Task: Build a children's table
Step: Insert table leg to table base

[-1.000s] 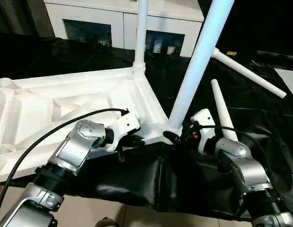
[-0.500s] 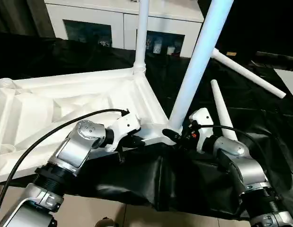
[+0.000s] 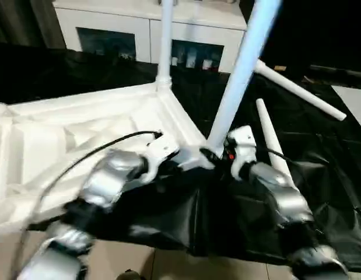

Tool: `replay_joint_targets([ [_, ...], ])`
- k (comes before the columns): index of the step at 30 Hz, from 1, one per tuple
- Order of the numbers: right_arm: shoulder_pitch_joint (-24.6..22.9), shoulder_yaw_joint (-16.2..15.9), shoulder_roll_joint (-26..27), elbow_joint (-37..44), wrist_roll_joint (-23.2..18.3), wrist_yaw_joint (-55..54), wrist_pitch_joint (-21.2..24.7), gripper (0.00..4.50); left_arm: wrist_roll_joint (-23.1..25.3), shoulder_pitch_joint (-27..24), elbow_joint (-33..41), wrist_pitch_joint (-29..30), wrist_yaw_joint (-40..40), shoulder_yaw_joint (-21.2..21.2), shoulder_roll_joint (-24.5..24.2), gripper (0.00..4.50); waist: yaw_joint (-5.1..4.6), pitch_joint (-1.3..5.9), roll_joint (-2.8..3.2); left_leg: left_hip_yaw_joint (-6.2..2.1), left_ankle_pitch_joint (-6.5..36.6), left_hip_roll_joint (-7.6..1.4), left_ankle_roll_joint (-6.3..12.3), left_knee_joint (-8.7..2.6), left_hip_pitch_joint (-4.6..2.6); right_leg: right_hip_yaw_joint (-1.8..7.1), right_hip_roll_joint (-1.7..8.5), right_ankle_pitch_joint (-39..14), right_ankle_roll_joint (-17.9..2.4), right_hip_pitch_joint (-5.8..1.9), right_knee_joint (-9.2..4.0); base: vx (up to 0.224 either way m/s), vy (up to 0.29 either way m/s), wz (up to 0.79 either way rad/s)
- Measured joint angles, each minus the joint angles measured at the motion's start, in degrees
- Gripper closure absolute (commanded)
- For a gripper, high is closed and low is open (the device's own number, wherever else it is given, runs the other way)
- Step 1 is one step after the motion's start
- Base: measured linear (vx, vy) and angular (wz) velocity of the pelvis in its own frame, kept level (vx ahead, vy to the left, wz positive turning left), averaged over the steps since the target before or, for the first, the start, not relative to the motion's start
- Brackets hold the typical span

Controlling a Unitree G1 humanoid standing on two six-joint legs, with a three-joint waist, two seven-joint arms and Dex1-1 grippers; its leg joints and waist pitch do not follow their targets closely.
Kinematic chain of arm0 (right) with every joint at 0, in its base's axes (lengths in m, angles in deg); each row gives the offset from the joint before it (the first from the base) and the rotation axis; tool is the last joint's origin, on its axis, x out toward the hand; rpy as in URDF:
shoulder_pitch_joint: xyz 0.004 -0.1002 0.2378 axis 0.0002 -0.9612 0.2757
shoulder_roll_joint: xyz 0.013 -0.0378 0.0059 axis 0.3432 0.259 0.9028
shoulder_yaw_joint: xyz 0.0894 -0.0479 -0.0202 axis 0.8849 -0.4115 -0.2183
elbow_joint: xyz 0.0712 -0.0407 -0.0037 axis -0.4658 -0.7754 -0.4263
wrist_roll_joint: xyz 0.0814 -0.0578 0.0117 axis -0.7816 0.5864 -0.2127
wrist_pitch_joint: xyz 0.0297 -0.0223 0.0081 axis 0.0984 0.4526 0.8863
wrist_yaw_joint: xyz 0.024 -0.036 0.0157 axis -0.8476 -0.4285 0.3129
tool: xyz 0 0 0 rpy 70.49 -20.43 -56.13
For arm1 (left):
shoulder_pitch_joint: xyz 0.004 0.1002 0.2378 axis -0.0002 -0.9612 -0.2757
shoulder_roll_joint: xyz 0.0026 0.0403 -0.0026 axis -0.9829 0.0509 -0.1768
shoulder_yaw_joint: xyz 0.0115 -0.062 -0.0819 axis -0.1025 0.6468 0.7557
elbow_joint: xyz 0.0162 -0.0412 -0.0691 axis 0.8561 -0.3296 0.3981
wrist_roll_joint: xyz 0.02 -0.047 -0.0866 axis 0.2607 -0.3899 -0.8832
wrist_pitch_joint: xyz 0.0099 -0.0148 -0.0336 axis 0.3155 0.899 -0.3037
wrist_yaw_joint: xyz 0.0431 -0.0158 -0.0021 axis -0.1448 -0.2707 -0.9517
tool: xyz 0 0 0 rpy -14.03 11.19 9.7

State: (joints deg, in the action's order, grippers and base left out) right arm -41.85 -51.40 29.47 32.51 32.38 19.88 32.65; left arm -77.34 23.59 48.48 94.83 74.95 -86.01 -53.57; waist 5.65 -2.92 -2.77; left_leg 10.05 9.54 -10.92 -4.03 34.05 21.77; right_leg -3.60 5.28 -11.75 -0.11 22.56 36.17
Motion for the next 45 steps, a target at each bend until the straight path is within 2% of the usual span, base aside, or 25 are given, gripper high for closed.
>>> replay_joint_targets([
  [3, 2.8, 1.4, 2.4, -4.1, 0.5, -6.4, -0.1, 1.78, 0.1, 1.1, -2.0, 3.3, -6.0, 1.2, 4.5, 4.50, 0.05, 0.01, 0.09, 0.05, 0.0, 0.03, -0.01, 0.00, -0.36, 0.01, 0.06, 0.0, 0.0, -0.38, -0.11, 0.000, 0.000, 0.00],
  [5, 5.9, 4.5, 5.4, -8.9, 0.3, -12.6, -0.7, 1.78, 0.4, 2.1, -4.7, 4.5, -11.4, 2.8, 8.8, 4.50, 0.13, 0.05, 0.20, 0.05, 0.0, 0.08, 0.00, -0.02, -0.61, 0.02, 0.10, -0.1, 0.3, -0.65, -0.18, 0.000, 0.000, 0.00],
  [7, 8.2, 6.1, 6.1, -11.9, 0.3, -16.7, -0.9, 1.80, 0.6, 3.1, -6.4, 5.4, -15.8, 3.4, 12.4, 4.50, 0.17, 0.06, 0.24, 0.08, 0.0, 0.14, 0.00, -0.07, -0.57, 0.07, 0.12, -0.2, 0.3, -0.71, -0.34, 0.000, 0.000, 0.00],
  [9, 9.1, 7.3, 6.6, -13.6, 0.3, -18.5, -2.0, 1.80, 0.6, 3.6, -7.4, 5.5, -17.9, 3.4, 14.0, 4.50, 0.17, 0.08, 0.25, 0.09, 0.0, 0.15, 0.01, -0.08, -0.56, 0.08, 0.12, 0.0, 0.2, -0.74, -0.38, 0.000, 0.000, 0.00],
  [14, 10.3, 7.5, 7.1, -16.3, 0.4, -19.2, -4.7, 1.80, 0.4, 4.0, -7.7, 5.5, -18.5, 3.8, 13.9, 4.50, 0.11, 0.08, 0.24, 0.08, 0.0, 0.07, 0.02, -0.25, -0.57, 0.02, 0.07, -0.1, 0.5, -0.67, -0.37, 0.000, 0.000, 0.00],
  [20, 11.4, 9.2, 7.9, -18.9, 0.4, -18.7, -6.9, 1.80, 0.2, 4.0, -7.6, 5.5, -18.3, 3.8, 12.8, 4.50, -0.37, 0.07, 0.25, 0.08, 0.0, 0.06, 0.01, -0.27, -0.56, 0.02, 0.07, 0.0, 0.5, -0.64, -0.38, 0.000, 0.000, 0.00],
  [26, 12.1, 8.9, 7.7, -20.0, 0.4, -16.0, -7.6, 1.80, 0.1, 3.4, -5.5, 5.6, -15.8, 2.9, 10.4, 4.50, -0.67, 0.06, 0.22, 0.08, 0.0, 0.03, 0.01, -0.43, -0.52, 0.02, 0.01, 0.0, 0.5, -0.51, -0.37, 0.000, 0.000, 0.00],
  [29, 10.6, 6.6, 6.3, -17.4, 0.6, -9.5, -6.5, 1.80, 0.2, 2.0, -1.8, 5.3, -10.9, 0.9, 5.7, 4.50, -0.87, 0.00, 0.11, 0.04, 0.0, -0.11, 0.00, -0.57, -0.48, -0.02, -0.14, -0.1, 0.5, -0.40, -0.38, 0.000, 0.000, 0.00],
  [32, 8.9, 3.9, 4.4, -13.0, 0.6, -2.6, -3.8, 1.80, 0.1, 1.1, 0.7, 3.1, -5.0, -0.5, 0.6, 4.50, -0.85, -0.02, 0.09, -0.02, 0.0, -0.17, -0.03, -0.58, -0.26, -0.02, -0.25, -0.1, 0.5, -0.17, -0.38, 0.000, 0.000, 0.00],
  [36, 5.1, 0.3, -1.0, -2.3, -2.5, 9.0, 4.4, 1.81, -0.4, -1.5, 4.4, -4.4, 5.2, -2.3, -7.5, 4.50, -0.48, -0.13, -0.25, 0.00, 0.0, -0.17, 0.01, -0.49, 0.42, -0.04, -0.24, -0.1, 0.5, 0.33, -0.49, 0.000, 0.000, 0.00],
  [38, 4.6, -0.7, -2.8, 0.1, -3.0, 11.8, 6.4, 1.81, -0.3, -1.6, 4.4, -6.4, 7.2, -2.3, -9.1, 4.50, -0.34, -0.13, -0.25, 0.02, 0.0, -0.14, 0.12, -0.45, 0.50, -0.05, -0.19, -0.1, 0.5, 0.38, -0.48, 0.000, 0.000, 0.00],
  [42, 1.8, -3.5, -7.7, 9.0, -5.2, 20.4, 11.3, 1.81, -0.8, -2.1, 4.4, -10.8, 11.3, -3.5, -10.8, 4.50, 0.92, -0.21, -0.35, 0.06, 0.0, -0.10, 0.11, -0.37, 0.60, -0.08, -0.08, -0.1, 0.5, 0.39, -0.49, 0.000, 0.000, 0.00],
  [45, 0.6, -3.7, -11.7, 14.3, -7.0, 24.7, 15.0, 1.81, -1.7, -2.4, 4.4, -12.3, 13.8, -3.5, -12.4, 4.50, 0.96, -0.22, -0.37, 0.07, 0.0, -0.11, 0.09, -0.28, 0.55, -0.06, -0.07, -0.1, 0.5, 0.39, -0.33, 0.000, 0.000, 0.00],
])
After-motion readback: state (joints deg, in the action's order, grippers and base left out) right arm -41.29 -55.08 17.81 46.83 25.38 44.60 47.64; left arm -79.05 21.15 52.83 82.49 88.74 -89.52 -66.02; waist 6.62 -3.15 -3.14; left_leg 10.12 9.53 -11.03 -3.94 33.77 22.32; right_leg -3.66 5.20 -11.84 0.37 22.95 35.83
